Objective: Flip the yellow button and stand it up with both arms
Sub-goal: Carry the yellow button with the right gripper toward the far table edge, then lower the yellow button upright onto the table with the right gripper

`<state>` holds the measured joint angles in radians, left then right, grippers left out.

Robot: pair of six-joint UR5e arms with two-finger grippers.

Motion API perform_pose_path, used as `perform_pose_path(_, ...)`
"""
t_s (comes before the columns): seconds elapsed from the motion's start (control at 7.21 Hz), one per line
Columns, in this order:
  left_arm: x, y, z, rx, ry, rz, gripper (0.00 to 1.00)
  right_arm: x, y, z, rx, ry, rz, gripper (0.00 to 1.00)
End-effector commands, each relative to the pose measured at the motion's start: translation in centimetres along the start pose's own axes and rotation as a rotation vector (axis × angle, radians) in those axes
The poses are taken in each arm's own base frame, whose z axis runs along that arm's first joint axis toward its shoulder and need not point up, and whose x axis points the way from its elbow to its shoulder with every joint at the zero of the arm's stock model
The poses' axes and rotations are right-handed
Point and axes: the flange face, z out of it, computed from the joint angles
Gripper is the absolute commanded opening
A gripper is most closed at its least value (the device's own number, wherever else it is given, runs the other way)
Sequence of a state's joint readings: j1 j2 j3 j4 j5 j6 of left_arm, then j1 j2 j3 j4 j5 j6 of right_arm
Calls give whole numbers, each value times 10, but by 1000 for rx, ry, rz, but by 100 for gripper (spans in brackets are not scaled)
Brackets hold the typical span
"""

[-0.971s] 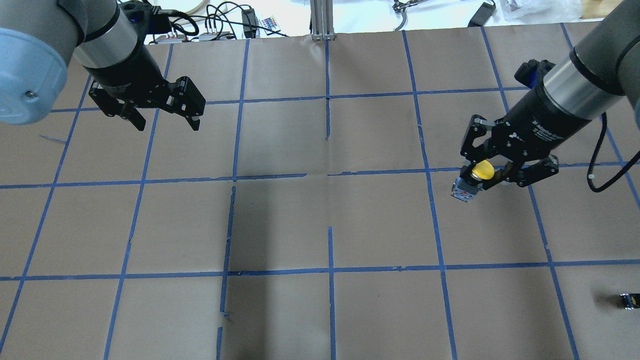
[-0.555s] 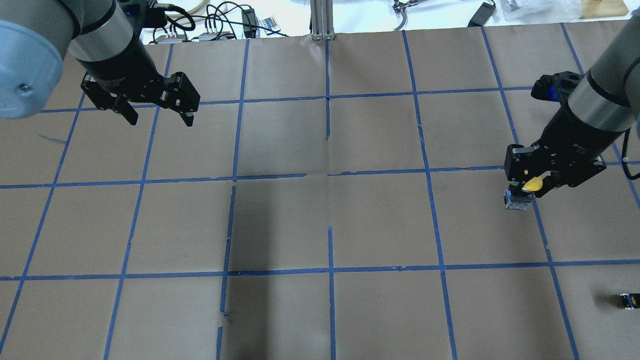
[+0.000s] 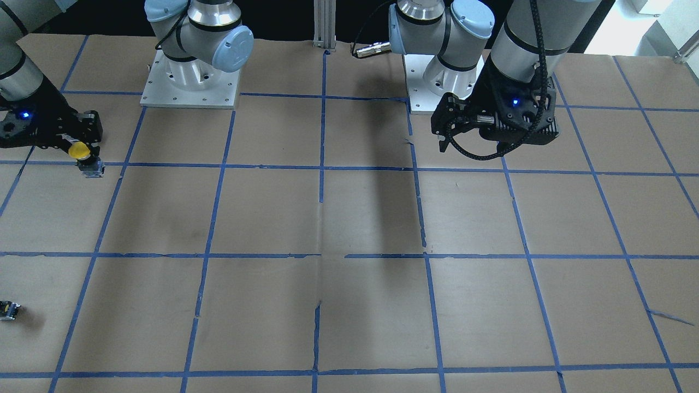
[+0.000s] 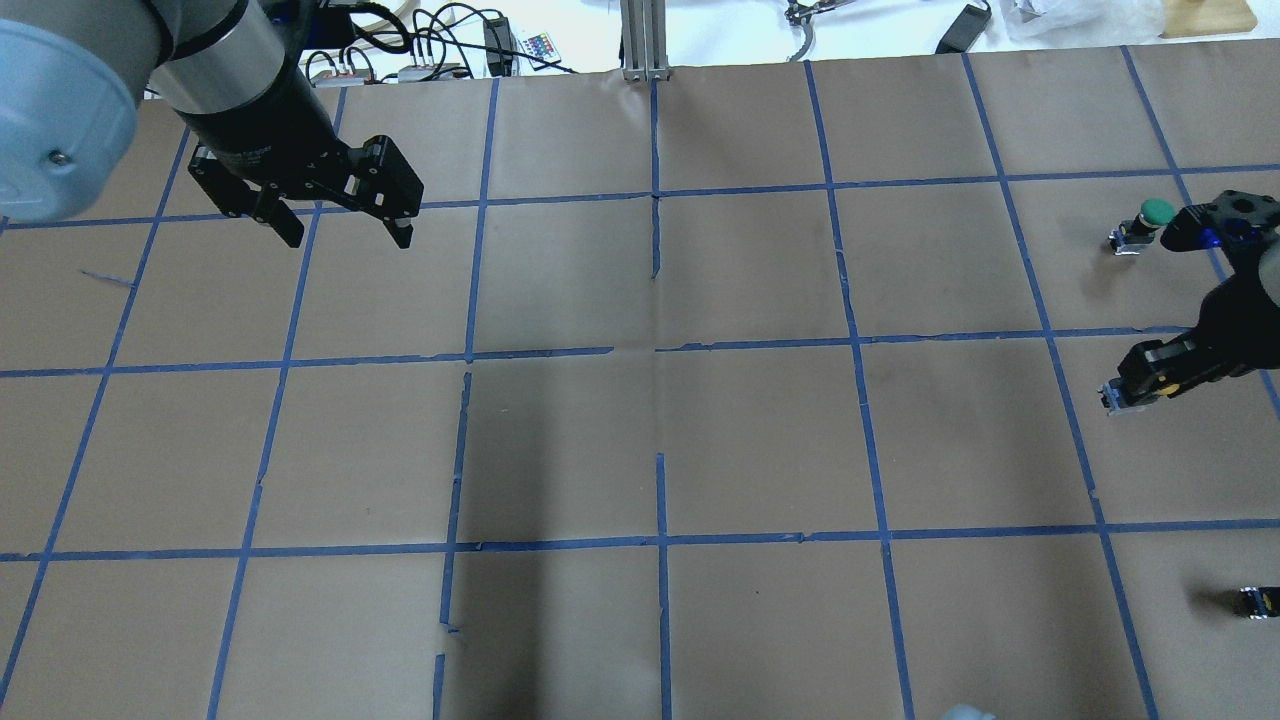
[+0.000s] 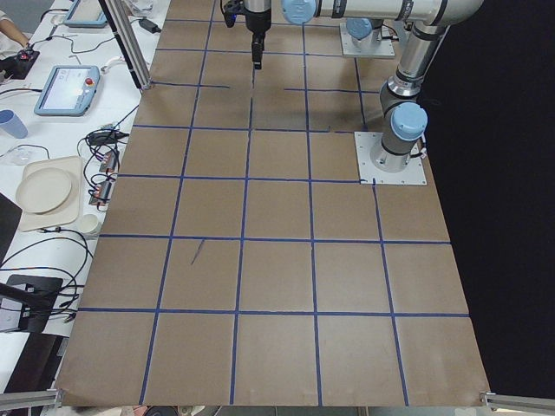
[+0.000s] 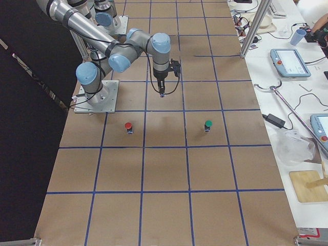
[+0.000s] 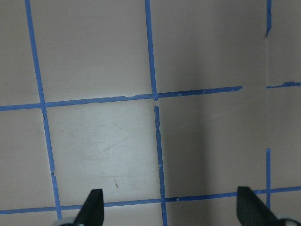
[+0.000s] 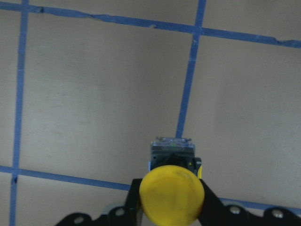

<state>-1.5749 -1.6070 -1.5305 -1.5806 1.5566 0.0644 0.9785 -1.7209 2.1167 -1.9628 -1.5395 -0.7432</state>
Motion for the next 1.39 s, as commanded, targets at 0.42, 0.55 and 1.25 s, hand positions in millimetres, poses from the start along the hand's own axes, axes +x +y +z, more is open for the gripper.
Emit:
perform_pose_path(0.42,3,-3,-3,10,70,-16,99,83,17,72,37,39,6,5)
perform_pose_path(0.55,5,-3,-2,7,78,-15,99,95,18,81,39,40,2,5)
perform_pose_path(1.25,6,-2,-1,6,79,-13,99,136,11,101,33,-3,46,6)
